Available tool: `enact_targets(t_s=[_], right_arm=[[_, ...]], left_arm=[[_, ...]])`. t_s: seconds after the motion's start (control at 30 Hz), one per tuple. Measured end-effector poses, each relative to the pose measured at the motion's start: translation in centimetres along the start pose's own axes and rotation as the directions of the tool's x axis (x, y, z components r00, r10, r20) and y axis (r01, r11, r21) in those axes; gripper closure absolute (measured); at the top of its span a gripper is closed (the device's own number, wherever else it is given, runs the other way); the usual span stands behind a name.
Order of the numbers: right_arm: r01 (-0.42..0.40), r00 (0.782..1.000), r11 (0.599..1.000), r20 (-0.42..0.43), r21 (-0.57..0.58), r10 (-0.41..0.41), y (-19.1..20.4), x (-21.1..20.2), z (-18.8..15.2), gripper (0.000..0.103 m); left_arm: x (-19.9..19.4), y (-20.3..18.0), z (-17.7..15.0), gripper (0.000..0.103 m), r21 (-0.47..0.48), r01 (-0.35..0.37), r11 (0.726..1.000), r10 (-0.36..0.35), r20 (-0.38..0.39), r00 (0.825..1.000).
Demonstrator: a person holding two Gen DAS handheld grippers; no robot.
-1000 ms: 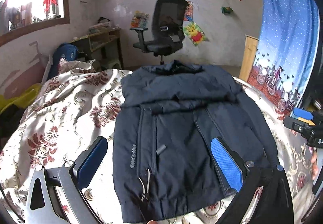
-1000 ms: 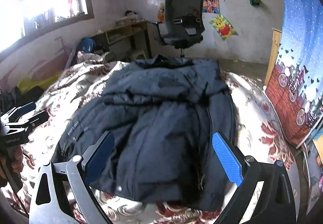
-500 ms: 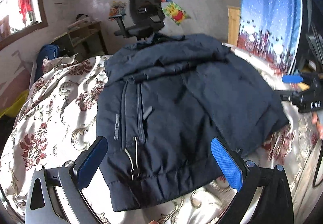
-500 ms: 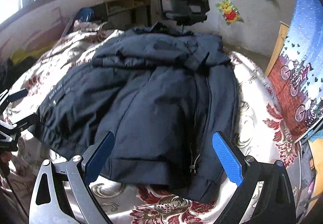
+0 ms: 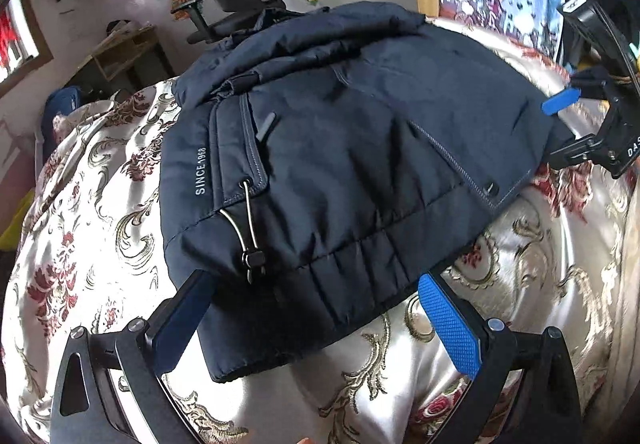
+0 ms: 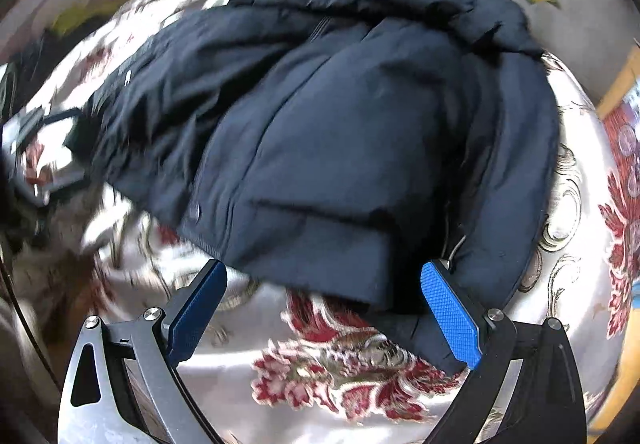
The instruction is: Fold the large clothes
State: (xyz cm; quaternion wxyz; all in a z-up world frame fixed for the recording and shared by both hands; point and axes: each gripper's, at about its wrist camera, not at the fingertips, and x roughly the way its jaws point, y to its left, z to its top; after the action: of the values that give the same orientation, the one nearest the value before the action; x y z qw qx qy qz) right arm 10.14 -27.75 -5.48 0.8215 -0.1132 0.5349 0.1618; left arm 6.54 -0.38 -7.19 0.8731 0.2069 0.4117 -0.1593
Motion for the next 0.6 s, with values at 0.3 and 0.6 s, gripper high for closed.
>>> enact_targets(t_s=[0.3, 0.6], right_arm=[[0.032, 0.991, 0.999, -0.128, 0.003, -0.031, -0.3, 3.1, -0.9, 0.008], [0.191, 0.973, 0.976, -0.110, -0.103, -0.202, 1.6, 5.4, -0.3, 0.008]], left_arm=[[1.0, -1.7, -0.2, 0.000, 0.068, 0.024, 0.997, -0.021, -0.041, 0.999], [1.1, -1.9, -0.5, 0.000, 0.083, 0.013, 0.996, -0.009, -0.048, 0.999]])
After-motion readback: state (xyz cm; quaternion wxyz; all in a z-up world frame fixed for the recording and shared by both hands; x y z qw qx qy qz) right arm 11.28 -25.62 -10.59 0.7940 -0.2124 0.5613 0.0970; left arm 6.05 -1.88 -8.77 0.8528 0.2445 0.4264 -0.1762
